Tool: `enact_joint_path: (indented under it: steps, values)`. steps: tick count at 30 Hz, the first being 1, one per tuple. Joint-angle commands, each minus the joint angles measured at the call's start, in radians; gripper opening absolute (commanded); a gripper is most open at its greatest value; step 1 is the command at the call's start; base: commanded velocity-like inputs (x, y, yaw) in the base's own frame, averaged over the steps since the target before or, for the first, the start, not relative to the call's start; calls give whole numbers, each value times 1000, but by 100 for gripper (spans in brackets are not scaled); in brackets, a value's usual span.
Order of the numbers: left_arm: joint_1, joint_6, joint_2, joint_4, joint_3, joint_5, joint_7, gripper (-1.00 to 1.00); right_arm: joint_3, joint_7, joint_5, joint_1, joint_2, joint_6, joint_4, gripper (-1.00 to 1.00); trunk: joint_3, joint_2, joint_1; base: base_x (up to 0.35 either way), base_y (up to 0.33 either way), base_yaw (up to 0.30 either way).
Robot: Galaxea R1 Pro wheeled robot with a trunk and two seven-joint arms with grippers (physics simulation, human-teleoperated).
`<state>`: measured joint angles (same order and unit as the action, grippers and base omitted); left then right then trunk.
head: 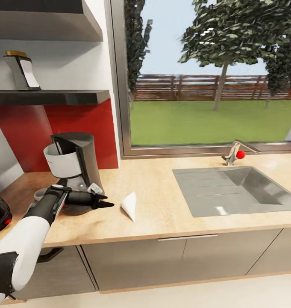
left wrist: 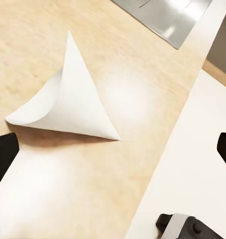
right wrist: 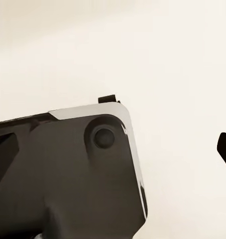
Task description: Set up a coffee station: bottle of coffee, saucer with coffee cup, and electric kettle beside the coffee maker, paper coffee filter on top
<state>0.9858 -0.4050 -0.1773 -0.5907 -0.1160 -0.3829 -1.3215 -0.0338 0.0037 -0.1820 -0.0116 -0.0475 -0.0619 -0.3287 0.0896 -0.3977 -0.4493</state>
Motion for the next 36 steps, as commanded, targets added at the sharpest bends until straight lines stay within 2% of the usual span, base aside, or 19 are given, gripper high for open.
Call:
enact_joint_path:
  steps: [1, 4, 8, 20, 36]
  values:
    - [-2, -11, 2, -1, -7, -9, 5, 100, 0, 1, -9, -1, 0, -3, 0, 100, 2, -2, -1, 37, 0, 0]
    - [-8, -11, 5, -1, -8, -5, 38, 100, -1, 0, -10, -1, 0, -4, 0, 100, 2, -2, -1, 16, 0, 0]
    - [-11, -10, 8, -1, -8, -4, 48, 100, -4, -6, -11, -1, 0, -4, 0, 100, 2, -2, -1, 5, 0, 0]
    - [-12, -9, 8, -1, -9, -5, 53, 100, -6, -7, -11, -1, 0, -4, 0, 100, -3, -2, -1, 0, 0, -179]
    - [-14, -11, 11, 1, -10, -4, 54, 100, -6, -7, -11, -1, 0, -4, 0, 100, -4, -2, -1, 77, 0, -14]
